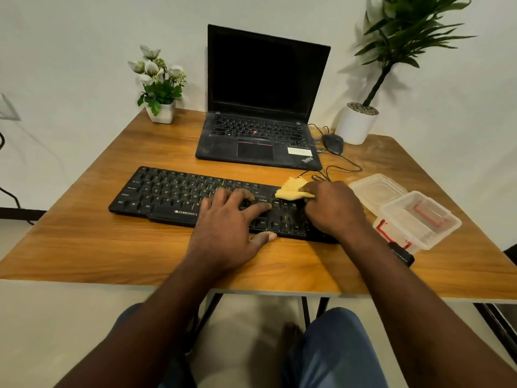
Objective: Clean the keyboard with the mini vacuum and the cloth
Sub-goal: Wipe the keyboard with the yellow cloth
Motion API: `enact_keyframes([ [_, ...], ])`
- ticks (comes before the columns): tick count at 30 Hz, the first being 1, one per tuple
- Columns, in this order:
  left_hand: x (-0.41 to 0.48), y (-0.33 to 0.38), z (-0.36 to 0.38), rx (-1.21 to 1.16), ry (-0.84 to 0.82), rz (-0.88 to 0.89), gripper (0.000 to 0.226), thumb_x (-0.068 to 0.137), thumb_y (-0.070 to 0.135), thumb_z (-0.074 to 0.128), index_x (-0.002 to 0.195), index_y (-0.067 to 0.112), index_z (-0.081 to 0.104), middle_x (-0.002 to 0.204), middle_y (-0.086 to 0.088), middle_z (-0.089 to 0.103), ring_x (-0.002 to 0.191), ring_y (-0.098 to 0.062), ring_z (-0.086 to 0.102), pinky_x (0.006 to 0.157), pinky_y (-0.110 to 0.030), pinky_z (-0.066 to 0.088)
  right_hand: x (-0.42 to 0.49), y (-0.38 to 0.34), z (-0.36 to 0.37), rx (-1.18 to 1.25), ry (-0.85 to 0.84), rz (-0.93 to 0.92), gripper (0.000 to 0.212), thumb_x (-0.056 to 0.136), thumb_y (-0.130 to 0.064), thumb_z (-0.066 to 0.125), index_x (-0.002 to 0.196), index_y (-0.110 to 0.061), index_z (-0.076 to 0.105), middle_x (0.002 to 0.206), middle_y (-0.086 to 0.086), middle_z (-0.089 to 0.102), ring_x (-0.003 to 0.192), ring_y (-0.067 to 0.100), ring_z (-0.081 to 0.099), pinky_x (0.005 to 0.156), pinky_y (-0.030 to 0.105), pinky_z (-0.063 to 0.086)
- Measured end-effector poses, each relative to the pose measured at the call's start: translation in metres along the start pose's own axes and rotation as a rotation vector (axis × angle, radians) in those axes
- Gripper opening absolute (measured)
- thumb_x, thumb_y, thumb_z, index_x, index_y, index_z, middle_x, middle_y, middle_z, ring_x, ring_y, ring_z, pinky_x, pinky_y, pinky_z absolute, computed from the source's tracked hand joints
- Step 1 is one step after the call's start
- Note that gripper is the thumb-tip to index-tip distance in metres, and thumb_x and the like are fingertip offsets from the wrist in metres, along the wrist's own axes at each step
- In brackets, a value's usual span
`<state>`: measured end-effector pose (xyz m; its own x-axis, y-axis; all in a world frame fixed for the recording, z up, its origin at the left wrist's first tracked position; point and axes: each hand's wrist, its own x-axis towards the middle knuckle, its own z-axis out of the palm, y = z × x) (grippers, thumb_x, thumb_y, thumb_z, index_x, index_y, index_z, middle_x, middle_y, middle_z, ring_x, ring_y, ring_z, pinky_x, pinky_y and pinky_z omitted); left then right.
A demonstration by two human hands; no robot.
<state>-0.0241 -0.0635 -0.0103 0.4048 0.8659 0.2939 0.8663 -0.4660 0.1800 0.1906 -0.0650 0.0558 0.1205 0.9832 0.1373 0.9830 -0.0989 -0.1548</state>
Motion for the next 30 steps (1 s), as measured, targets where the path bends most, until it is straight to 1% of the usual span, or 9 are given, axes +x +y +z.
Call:
enact_keyframes([
  [5, -0.001, 0.001, 0.002, 0.028, 0.011, 0.005, 0.073, 0.088, 0.084, 0.034, 0.151, 0.047, 0.039, 0.149, 0.009, 0.039, 0.134, -0.020, 0.029, 0.109, -0.047, 0.033, -0.002, -0.039, 0.018, -0.015, 0.075, -0.039, 0.036, 0.095, -0.024, 0.059, 0.130, -0.023, 0.069, 0.109, 0.011, 0.072, 0.100, 0.031, 0.066, 0.075, 0.035, 0.052],
  [10, -0.003, 0.002, 0.000, 0.028, 0.012, -0.013, 0.072, 0.087, 0.083, 0.039, 0.149, 0.046, 0.043, 0.148, 0.008, 0.042, 0.133, -0.021, 0.031, 0.109, -0.046, 0.032, -0.005, -0.054, 0.019, 0.059, 0.051, -0.171, 0.042, 0.098, -0.024, 0.056, 0.139, -0.028, 0.063, 0.109, 0.009, 0.074, 0.100, 0.030, 0.066, 0.083, 0.038, 0.055],
  [14, -0.002, 0.002, -0.001, 0.014, 0.001, -0.017, 0.074, 0.087, 0.085, 0.035, 0.152, 0.050, 0.036, 0.149, 0.012, 0.037, 0.135, -0.019, 0.028, 0.110, -0.045, 0.031, -0.014, -0.023, 0.008, -0.066, 0.089, -0.053, 0.044, 0.097, -0.021, 0.055, 0.140, -0.028, 0.062, 0.107, 0.009, 0.074, 0.098, 0.029, 0.066, 0.087, 0.041, 0.056],
  [18, -0.001, 0.004, 0.000, 0.019, -0.014, -0.012, 0.074, 0.087, 0.085, 0.037, 0.153, 0.050, 0.035, 0.151, 0.011, 0.036, 0.136, -0.019, 0.028, 0.111, -0.046, 0.029, -0.015, -0.029, 0.012, -0.008, 0.110, -0.010, 0.041, 0.097, -0.022, 0.057, 0.138, -0.025, 0.063, 0.106, 0.010, 0.074, 0.098, 0.029, 0.066, 0.083, 0.038, 0.054],
  [21, -0.004, 0.004, -0.002, 0.043, 0.003, -0.025, 0.076, 0.086, 0.086, 0.032, 0.152, 0.049, 0.038, 0.149, 0.009, 0.038, 0.133, -0.020, 0.030, 0.109, -0.046, 0.032, -0.013, -0.041, 0.021, 0.159, 0.109, -0.067, 0.039, 0.098, -0.019, 0.057, 0.136, -0.024, 0.066, 0.110, 0.008, 0.075, 0.101, 0.027, 0.066, 0.085, 0.036, 0.054],
  [23, -0.006, 0.006, -0.004, 0.057, 0.008, 0.002, 0.074, 0.087, 0.086, 0.033, 0.151, 0.050, 0.039, 0.153, 0.008, 0.035, 0.135, -0.021, 0.028, 0.109, -0.048, 0.030, -0.005, -0.034, 0.016, 0.413, 0.055, -0.056, 0.033, 0.098, -0.015, 0.057, 0.125, -0.024, 0.073, 0.108, 0.005, 0.076, 0.099, 0.024, 0.067, 0.086, 0.038, 0.057],
  [25, -0.007, 0.007, -0.006, 0.074, 0.004, 0.061, 0.068, 0.090, 0.084, 0.031, 0.150, 0.052, 0.040, 0.157, 0.012, 0.032, 0.138, -0.021, 0.026, 0.110, -0.048, 0.027, 0.007, -0.015, 0.004, 0.604, 0.074, 0.017, 0.027, 0.099, -0.012, 0.056, 0.112, -0.022, 0.077, 0.101, 0.002, 0.074, 0.094, 0.022, 0.066, 0.082, 0.040, 0.056],
  [28, -0.005, 0.007, -0.006, 0.056, -0.009, 0.054, 0.067, 0.092, 0.082, 0.029, 0.150, 0.050, 0.041, 0.154, 0.017, 0.036, 0.140, -0.019, 0.026, 0.112, -0.048, 0.024, 0.021, 0.014, -0.007, 0.444, 0.130, 0.018, 0.032, 0.099, -0.010, 0.056, 0.122, -0.023, 0.074, 0.111, 0.003, 0.074, 0.097, 0.019, 0.063, 0.078, 0.032, 0.046],
  [30, -0.004, 0.007, -0.004, 0.047, -0.002, 0.039, 0.067, 0.092, 0.081, 0.030, 0.150, 0.048, 0.042, 0.153, 0.017, 0.037, 0.140, -0.018, 0.027, 0.113, -0.047, 0.023, 0.023, 0.019, -0.004, 0.296, 0.010, -0.082, 0.040, 0.100, -0.010, 0.056, 0.133, -0.028, 0.068, 0.123, 0.005, 0.072, 0.106, 0.022, 0.063, 0.080, 0.031, 0.044],
])
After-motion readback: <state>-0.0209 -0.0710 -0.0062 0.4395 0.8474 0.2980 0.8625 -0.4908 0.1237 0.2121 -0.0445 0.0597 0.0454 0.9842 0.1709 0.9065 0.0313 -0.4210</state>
